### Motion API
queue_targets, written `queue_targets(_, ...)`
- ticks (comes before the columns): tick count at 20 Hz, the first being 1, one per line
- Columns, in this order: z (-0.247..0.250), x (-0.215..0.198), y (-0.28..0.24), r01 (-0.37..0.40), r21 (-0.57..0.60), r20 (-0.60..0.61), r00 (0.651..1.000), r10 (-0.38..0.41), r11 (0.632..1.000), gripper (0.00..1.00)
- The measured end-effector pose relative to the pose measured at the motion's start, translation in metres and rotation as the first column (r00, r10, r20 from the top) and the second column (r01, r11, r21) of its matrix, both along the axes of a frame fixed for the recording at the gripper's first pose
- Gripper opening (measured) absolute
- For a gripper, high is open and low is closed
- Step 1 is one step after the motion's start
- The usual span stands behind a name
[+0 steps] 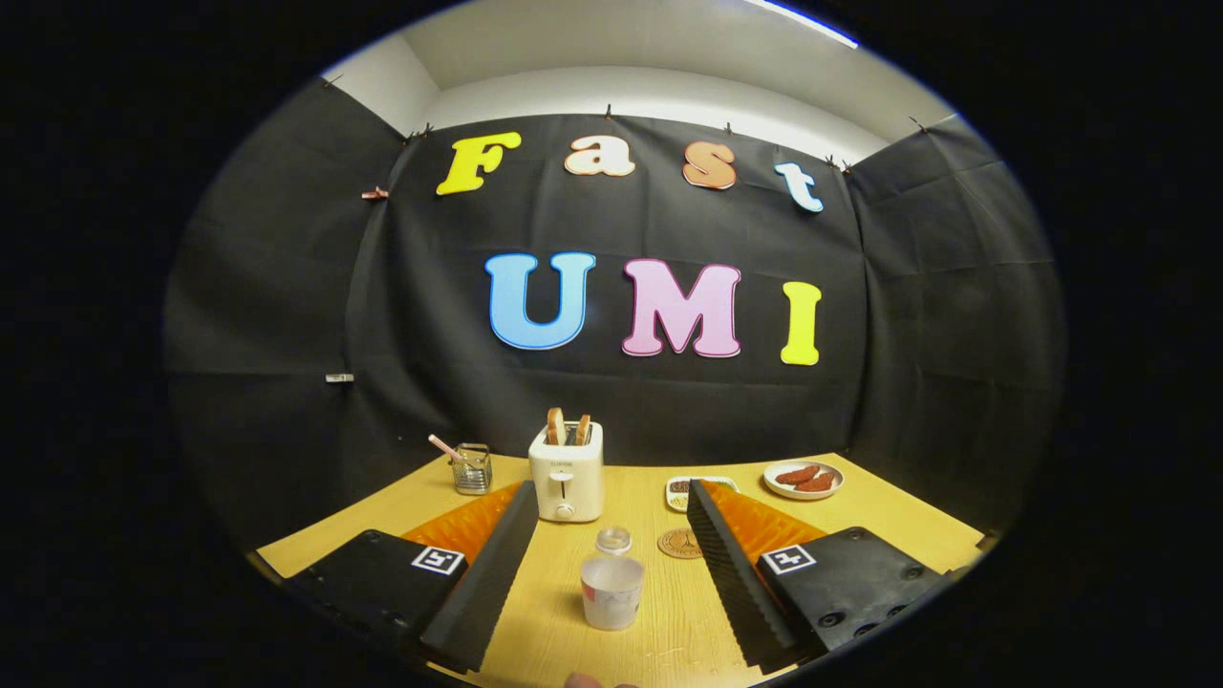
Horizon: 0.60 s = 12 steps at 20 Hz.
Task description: Take the bottle from table, then pour the juice into the cup, finally place the bottle on the coaster
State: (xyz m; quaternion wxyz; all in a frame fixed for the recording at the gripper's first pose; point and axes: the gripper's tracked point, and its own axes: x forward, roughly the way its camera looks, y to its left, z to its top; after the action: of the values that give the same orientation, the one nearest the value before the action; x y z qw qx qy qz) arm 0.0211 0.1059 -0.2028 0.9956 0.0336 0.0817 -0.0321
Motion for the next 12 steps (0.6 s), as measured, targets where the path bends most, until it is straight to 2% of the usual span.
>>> queue_targets(12, -0.113, 0.029, 0.006, 0.112, -0.004, -0.080, 0.990, -0.112, 0.994, 0.96)
